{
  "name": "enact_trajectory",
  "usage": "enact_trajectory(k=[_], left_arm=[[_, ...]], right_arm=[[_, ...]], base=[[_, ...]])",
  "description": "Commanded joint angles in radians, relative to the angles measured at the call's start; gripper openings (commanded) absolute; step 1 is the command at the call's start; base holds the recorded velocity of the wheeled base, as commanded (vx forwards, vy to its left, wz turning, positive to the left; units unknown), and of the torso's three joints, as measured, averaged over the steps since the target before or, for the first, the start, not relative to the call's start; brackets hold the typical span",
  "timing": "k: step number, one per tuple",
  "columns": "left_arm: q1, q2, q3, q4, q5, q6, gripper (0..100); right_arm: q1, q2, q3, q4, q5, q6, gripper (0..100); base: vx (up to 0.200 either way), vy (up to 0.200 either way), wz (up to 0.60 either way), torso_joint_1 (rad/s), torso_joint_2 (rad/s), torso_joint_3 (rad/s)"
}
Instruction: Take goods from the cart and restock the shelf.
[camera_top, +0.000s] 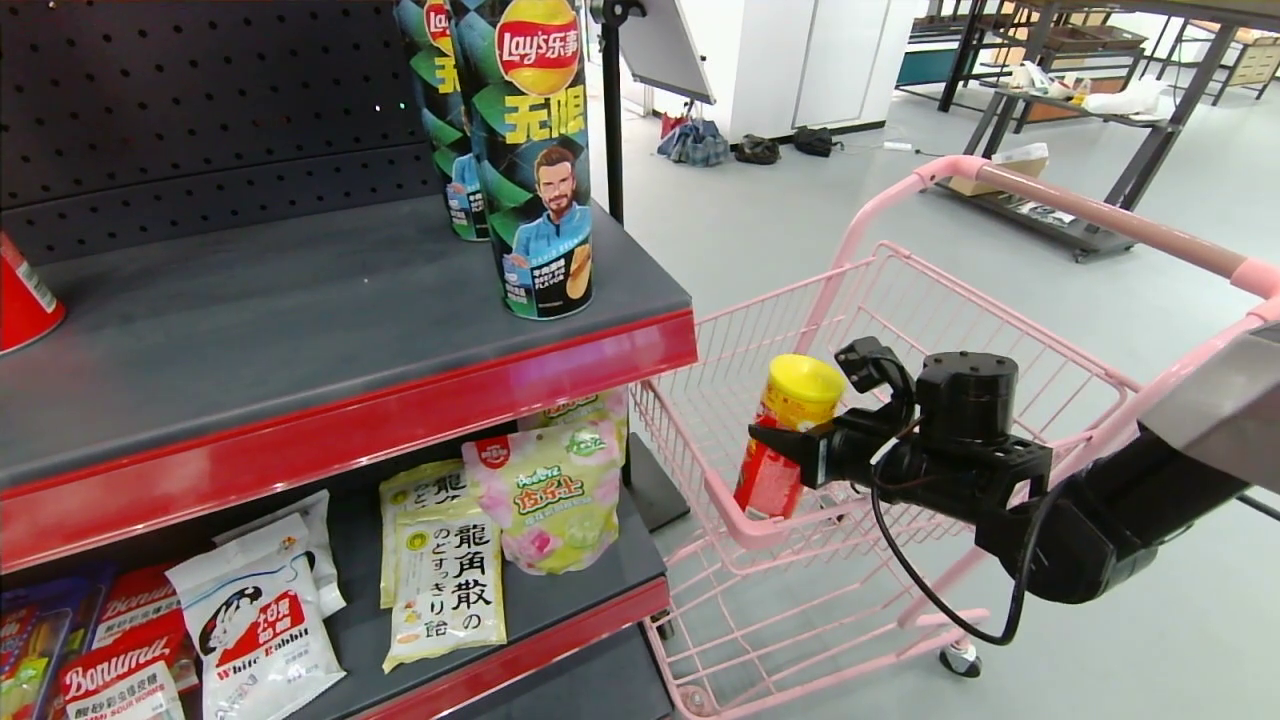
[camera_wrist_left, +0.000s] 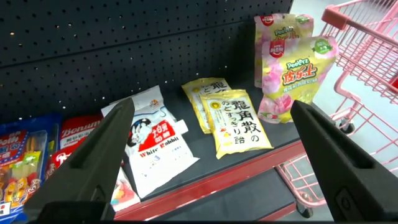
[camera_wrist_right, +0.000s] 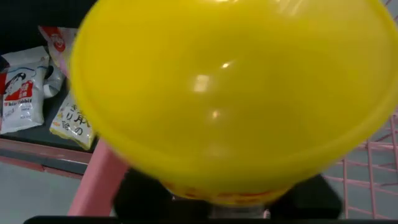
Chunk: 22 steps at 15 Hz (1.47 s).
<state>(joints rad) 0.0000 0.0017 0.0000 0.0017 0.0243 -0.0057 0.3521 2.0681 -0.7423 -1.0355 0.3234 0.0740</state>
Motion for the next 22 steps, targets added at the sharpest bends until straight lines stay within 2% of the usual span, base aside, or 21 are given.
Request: enact_trajectory(k=[1, 5, 7, 9, 11, 13, 14, 16, 17, 18, 20, 22], left_arm=[[0.0, 0.0, 0.0, 0.0, 0.0, 0.0, 100], [0.0, 0.0, 0.0, 0.0, 0.0, 0.0, 100], [0.0, 0.0, 0.0, 0.0, 0.0, 0.0, 100], [0.0, 0.0, 0.0, 0.0, 0.0, 0.0, 100], [0.0, 0.0, 0.0, 0.0, 0.0, 0.0, 100], [0.0, 0.0, 0.0, 0.0, 0.0, 0.0, 100], [0.0, 0.0, 0.0, 0.0, 0.0, 0.0, 100], [0.0, 0.0, 0.0, 0.0, 0.0, 0.0, 100], [0.0, 0.0, 0.0, 0.0, 0.0, 0.0, 100], [0.0, 0.0, 0.0, 0.0, 0.0, 0.0, 100], [0.0, 0.0, 0.0, 0.0, -0.001, 0.0, 100], [0.0, 0.0, 0.0, 0.0, -0.001, 0.0, 100]], right_arm=[[0.001, 0.001, -0.003, 0.002, 0.002, -0.002, 0], [-0.002, -0.017, -0.017, 0.003, -0.001, -0.008, 0], [-0.004, -0.094, -0.077, 0.054, -0.001, -0.016, 0], [-0.01, -0.194, -0.157, 0.193, -0.001, -0.02, 0], [-0.036, -0.368, -0.295, 0.466, -0.003, -0.037, 0], [-0.062, -0.506, -0.348, 0.626, -0.01, -0.065, 0], [-0.065, -0.608, -0.354, 0.724, -0.061, -0.068, 0], [-0.064, -0.775, -0.339, 0.882, -0.23, -0.077, 0], [-0.065, -0.93, -0.296, 1.043, -0.233, -0.079, 0], [-0.07, -1.022, -0.253, 1.114, -0.241, -0.079, 0], [-0.099, -1.2, -0.146, 1.18, -0.264, -0.079, 0], [-0.17, -1.33, -0.074, 1.292, -0.265, -0.085, 0]], base=[[0.0, 0.0, 0.0, 0.0, 0.0, 0.0], [0.0, 0.0, 0.0, 0.0, 0.0, 0.0], [0.0, 0.0, 0.0, 0.0, 0.0, 0.0], [0.0, 0.0, 0.0, 0.0, 0.0, 0.0], [0.0, 0.0, 0.0, 0.0, 0.0, 0.0], [0.0, 0.0, 0.0, 0.0, 0.0, 0.0], [0.0, 0.0, 0.0, 0.0, 0.0, 0.0], [0.0, 0.0, 0.0, 0.0, 0.0, 0.0], [0.0, 0.0, 0.0, 0.0, 0.0, 0.0], [0.0, 0.0, 0.0, 0.0, 0.0, 0.0], [0.0, 0.0, 0.0, 0.0, 0.0, 0.0], [0.0, 0.0, 0.0, 0.0, 0.0, 0.0]])
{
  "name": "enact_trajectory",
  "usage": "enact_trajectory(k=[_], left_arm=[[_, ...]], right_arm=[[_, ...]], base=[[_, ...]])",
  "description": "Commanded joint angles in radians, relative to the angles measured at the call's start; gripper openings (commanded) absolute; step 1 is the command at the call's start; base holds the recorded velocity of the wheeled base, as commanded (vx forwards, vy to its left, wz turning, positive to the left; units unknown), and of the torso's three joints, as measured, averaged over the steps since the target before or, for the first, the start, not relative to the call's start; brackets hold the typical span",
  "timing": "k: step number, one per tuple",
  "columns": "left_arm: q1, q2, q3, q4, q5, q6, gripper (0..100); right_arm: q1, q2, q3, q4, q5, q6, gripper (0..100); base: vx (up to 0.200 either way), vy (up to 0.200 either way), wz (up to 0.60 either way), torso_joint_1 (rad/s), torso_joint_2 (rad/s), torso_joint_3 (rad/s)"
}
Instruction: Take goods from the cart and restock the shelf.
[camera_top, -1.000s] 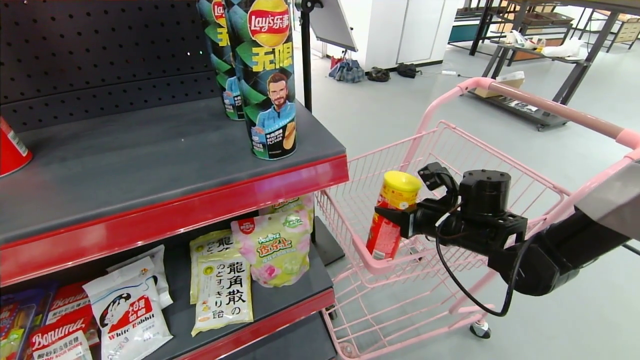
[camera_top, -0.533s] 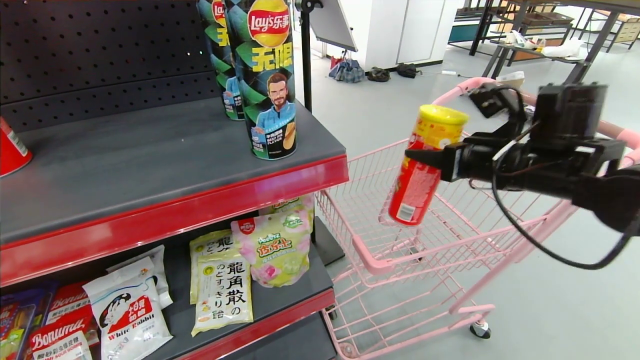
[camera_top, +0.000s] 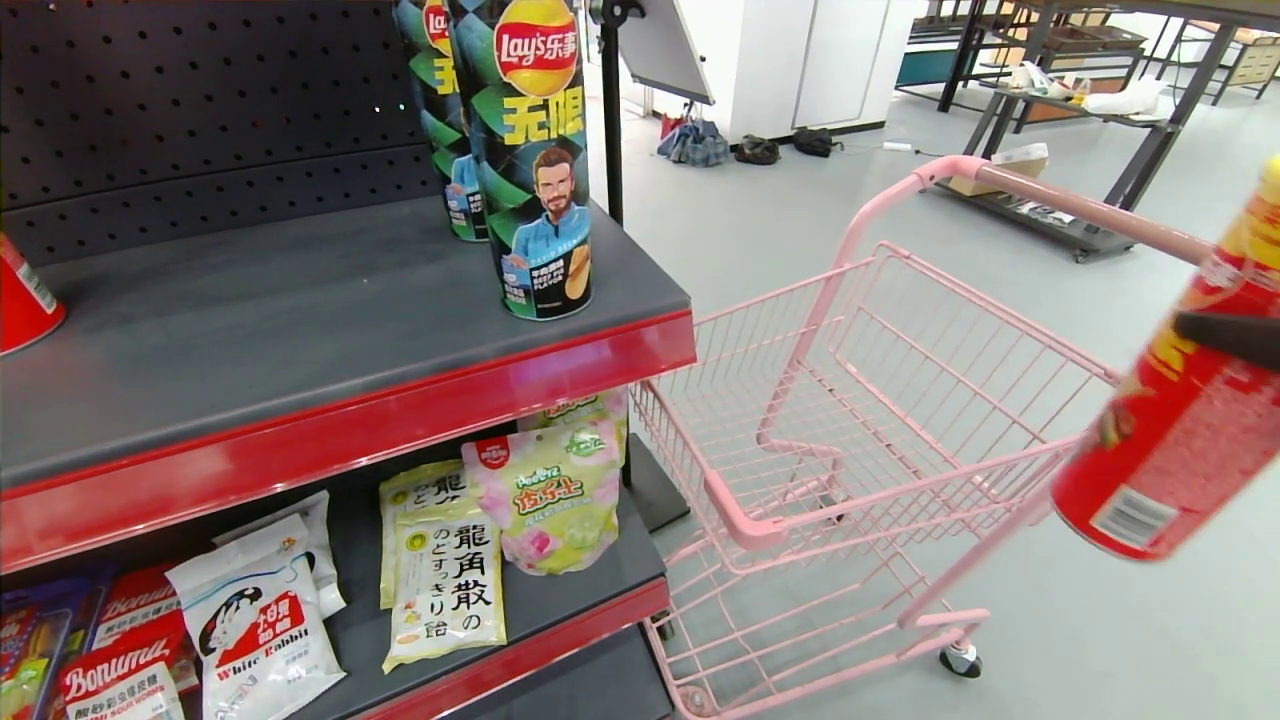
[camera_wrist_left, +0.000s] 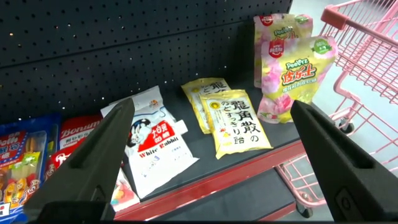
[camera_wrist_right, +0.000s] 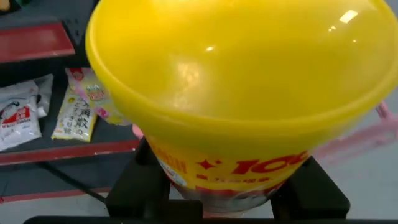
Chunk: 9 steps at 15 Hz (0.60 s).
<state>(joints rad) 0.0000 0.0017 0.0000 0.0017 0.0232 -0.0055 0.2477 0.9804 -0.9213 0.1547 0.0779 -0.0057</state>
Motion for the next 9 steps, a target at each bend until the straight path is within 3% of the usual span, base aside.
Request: enact_trajectory(k=[1, 6, 9], left_arm=[[0.0, 0.0, 0.0, 0.0, 0.0, -0.001, 100], [0.0, 0.0, 0.0, 0.0, 0.0, -0.001, 100], [0.0, 0.0, 0.0, 0.0, 0.0, -0.001, 100]], right_arm=[[-0.082, -0.286, 0.14, 0.112, -0.02, -0.007, 0], [-0.087, -0.358, 0.228, 0.114, -0.02, -0.008, 0], [-0.087, -0.358, 0.237, 0.114, -0.02, -0.008, 0]], base=[[0.0, 0.0, 0.0, 0.0, 0.0, 0.0], [0.0, 0.0, 0.0, 0.0, 0.0, 0.0], [0.0, 0.0, 0.0, 0.059, -0.27, -0.193]])
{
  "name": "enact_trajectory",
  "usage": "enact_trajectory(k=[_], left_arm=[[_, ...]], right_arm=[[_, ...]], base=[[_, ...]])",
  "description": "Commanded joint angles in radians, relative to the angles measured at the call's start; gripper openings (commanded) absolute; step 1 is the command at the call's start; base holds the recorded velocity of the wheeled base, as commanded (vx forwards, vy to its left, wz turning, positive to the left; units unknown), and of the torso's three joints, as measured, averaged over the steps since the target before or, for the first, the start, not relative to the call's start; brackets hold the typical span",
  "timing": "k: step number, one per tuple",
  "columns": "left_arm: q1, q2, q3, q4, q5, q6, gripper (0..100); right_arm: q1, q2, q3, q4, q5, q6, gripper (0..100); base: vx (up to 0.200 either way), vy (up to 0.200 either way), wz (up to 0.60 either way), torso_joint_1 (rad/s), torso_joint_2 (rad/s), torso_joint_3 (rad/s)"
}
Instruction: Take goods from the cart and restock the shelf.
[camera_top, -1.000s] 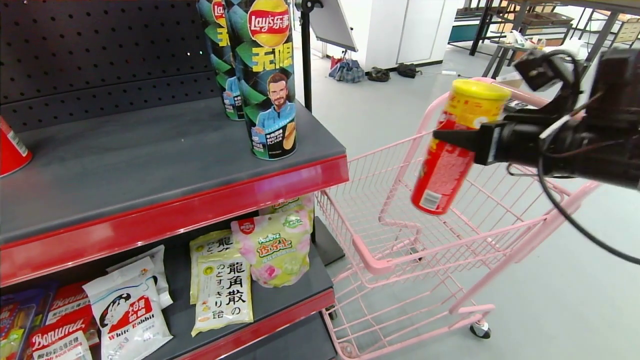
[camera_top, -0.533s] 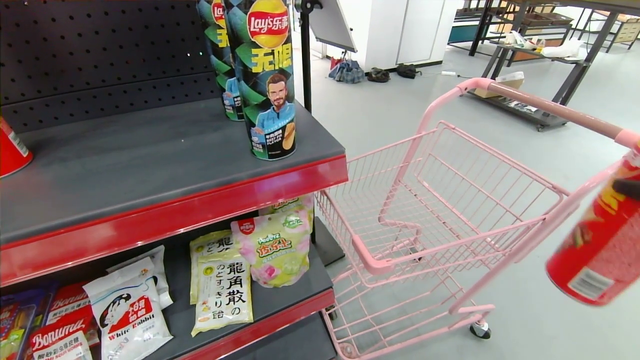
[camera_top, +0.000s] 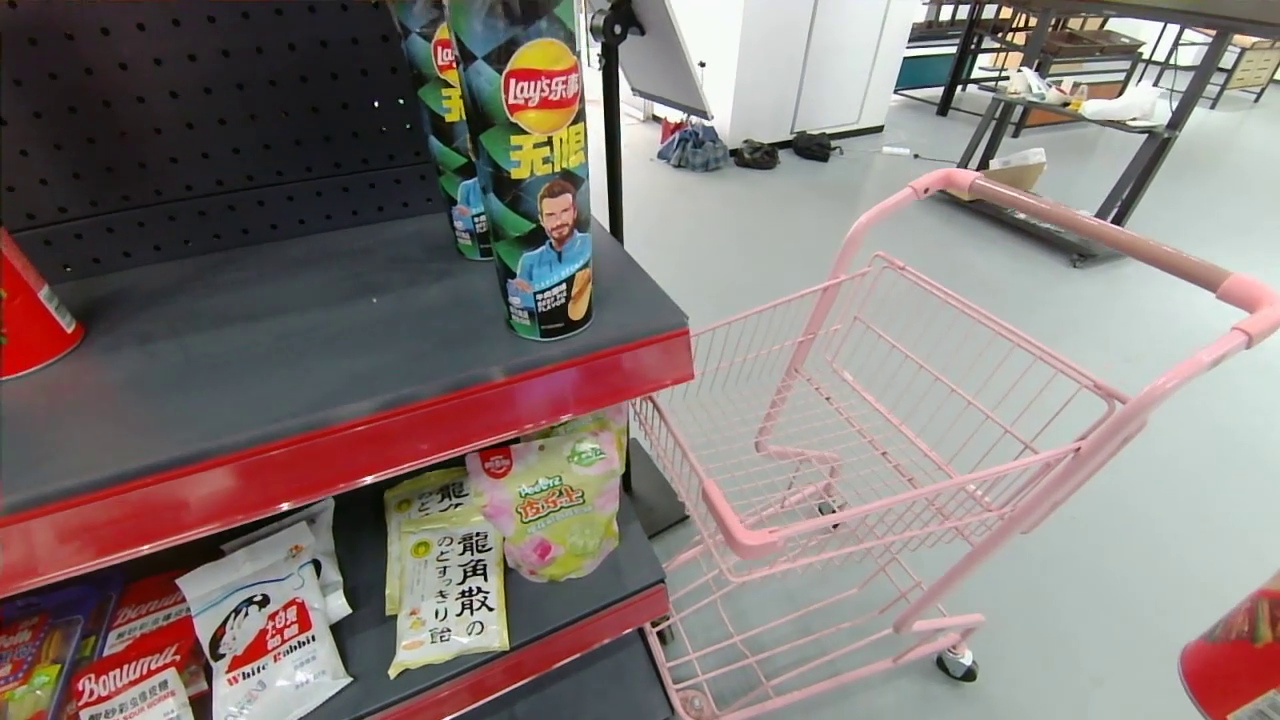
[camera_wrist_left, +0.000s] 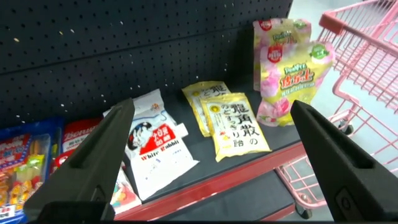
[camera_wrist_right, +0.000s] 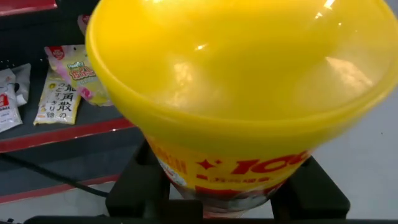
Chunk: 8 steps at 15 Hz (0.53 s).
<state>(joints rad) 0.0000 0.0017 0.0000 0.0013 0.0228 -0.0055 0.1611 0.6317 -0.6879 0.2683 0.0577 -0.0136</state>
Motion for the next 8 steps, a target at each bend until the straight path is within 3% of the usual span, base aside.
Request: enact_trajectory(k=[1, 8], left_arm=[[0.0, 0.0, 0.0, 0.0, 0.0, -0.001, 100], [0.0, 0.0, 0.0, 0.0, 0.0, -0.001, 100]], right_arm=[[0.0, -0.009, 0.004, 0.0, 0.001, 0.0, 0], [0.0, 0.003, 0.002, -0.001, 0.001, -0.005, 0]], base=[[0.0, 0.0, 0.0, 0.105, -0.45, -0.33], [0.0, 0.0, 0.0, 0.175, -0.53, -0.358]])
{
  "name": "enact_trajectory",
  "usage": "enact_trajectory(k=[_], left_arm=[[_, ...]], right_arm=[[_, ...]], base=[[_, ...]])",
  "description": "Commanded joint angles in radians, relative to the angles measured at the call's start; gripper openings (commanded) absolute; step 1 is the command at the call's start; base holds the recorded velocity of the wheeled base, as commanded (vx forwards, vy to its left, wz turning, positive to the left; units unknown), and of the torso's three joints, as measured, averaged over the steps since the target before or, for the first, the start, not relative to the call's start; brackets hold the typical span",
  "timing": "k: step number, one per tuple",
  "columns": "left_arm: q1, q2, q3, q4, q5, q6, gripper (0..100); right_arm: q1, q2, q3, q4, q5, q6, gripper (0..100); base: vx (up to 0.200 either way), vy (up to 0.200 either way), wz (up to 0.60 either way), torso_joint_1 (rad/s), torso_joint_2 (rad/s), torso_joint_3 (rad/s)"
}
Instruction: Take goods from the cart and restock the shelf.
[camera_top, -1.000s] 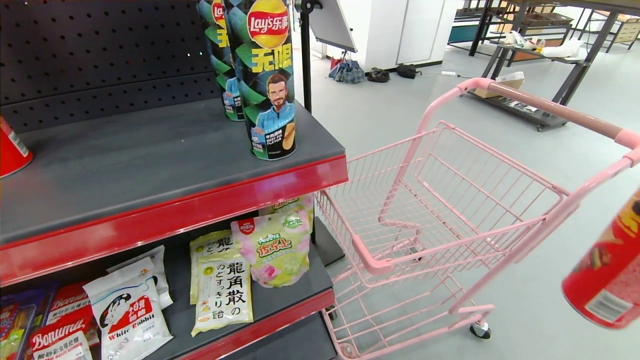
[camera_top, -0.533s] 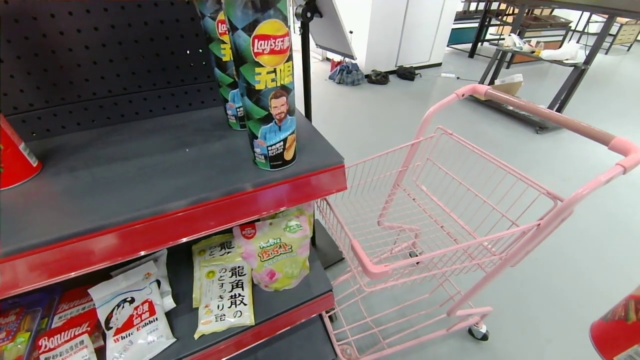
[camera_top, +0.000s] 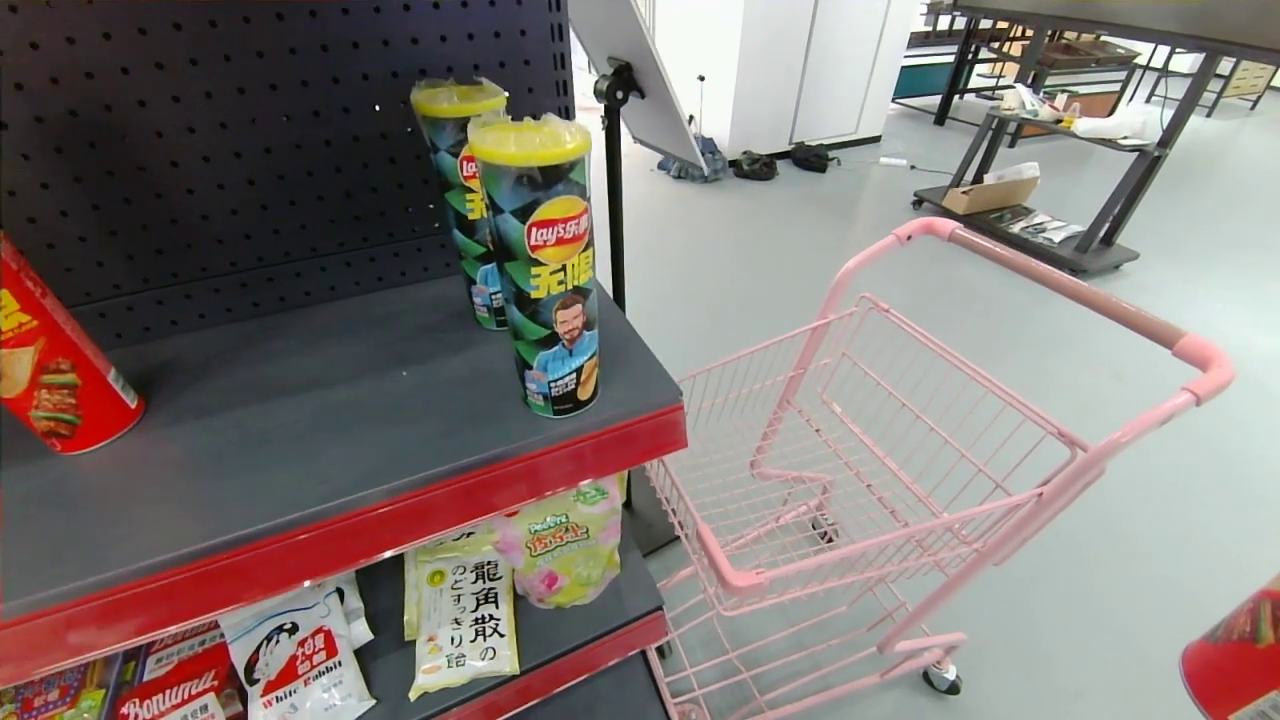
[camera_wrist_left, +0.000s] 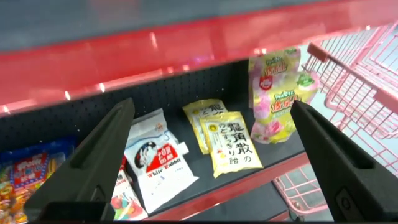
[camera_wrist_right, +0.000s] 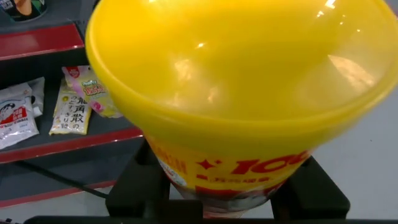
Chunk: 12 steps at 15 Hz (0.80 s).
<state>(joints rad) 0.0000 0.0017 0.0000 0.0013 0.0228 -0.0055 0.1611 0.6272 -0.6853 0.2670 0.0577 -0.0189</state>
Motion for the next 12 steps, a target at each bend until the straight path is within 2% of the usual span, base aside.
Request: enact_trajectory(k=[1, 4, 10, 12], left_arm=[[0.0, 0.0, 0.0, 0.0, 0.0, -0.001, 100], [0.0, 0.0, 0.0, 0.0, 0.0, -0.001, 100], [0.0, 0.0, 0.0, 0.0, 0.0, -0.001, 100], [0.0, 0.0, 0.0, 0.0, 0.0, -0.001, 100]], right_arm=[[0.0, 0.008, 0.0, 0.0, 0.001, -0.006, 0], [0.0, 0.016, -0.002, 0.0, 0.001, -0.006, 0], [-0.002, 0.069, -0.04, -0.009, -0.001, -0.007, 0], [-0.002, 0.075, -0.043, -0.009, -0.002, -0.015, 0]], base=[[0.0, 0.0, 0.0, 0.193, -0.59, -0.383], [0.0, 0.0, 0.0, 0.22, -0.6, -0.375], [0.0, 0.0, 0.0, 0.168, -0.42, -0.252], [0.0, 0.0, 0.6, 0.051, -0.11, -0.063]])
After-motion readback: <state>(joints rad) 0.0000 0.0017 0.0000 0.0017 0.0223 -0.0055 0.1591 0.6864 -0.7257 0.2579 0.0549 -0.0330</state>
